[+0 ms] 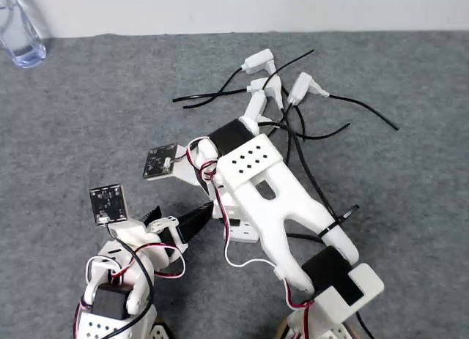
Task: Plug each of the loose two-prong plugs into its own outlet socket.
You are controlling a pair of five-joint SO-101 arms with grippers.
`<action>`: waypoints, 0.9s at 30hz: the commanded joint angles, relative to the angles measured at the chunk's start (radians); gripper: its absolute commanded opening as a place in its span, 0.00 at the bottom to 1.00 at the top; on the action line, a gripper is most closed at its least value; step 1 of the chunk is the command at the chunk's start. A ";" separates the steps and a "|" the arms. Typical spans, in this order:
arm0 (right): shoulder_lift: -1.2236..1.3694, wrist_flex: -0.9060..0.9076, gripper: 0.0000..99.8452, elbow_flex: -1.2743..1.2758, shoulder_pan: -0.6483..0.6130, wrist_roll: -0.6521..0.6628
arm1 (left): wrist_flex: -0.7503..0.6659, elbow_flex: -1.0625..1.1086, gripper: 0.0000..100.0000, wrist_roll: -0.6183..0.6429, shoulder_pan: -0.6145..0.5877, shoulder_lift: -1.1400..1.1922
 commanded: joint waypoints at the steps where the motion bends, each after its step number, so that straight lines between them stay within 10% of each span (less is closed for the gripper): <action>1: -0.044 0.027 0.01 -0.068 -0.005 -0.021 | -0.021 -0.008 0.43 0.002 -0.008 -0.006; 27: -0.056 0.048 0.01 -0.210 -0.010 -0.104 | -0.021 -0.008 0.43 0.002 -0.008 -0.005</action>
